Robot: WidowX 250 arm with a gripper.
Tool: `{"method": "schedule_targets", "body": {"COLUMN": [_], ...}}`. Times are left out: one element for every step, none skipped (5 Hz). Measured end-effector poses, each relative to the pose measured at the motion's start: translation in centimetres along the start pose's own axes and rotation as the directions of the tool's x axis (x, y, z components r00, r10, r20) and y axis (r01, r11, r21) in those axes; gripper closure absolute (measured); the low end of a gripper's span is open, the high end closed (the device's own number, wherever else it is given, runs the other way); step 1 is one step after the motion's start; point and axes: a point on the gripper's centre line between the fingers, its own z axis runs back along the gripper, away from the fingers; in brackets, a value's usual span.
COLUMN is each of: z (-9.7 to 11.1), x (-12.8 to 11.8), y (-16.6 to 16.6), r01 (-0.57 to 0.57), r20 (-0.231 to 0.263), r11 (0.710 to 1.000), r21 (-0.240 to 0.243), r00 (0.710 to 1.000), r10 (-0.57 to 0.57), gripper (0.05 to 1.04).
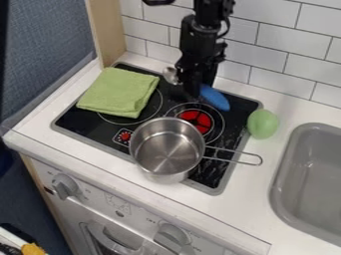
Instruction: Moved the blue spoon from the left lower part of the cooker to the right upper side of the cooker
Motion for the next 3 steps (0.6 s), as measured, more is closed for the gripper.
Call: {"method": "schedule_targets", "body": {"z": [-0.43, -0.86, -0.75], "x": [-0.1, -0.94, -1.03], "y": [-0.3, -0.55, -0.66], "r01": [0.011, 0.047, 0.071], "r20": [0.009, -0.032, -0.039], "r11": [1.0, 0.999, 0.997], "r21": [-0.006, -0.001, -0.007], "r00": [1.0, 0.998, 0.997], "r10": [-0.011, -0.047, -0.071], "gripper": [0.719, 0.719, 0.683]}}
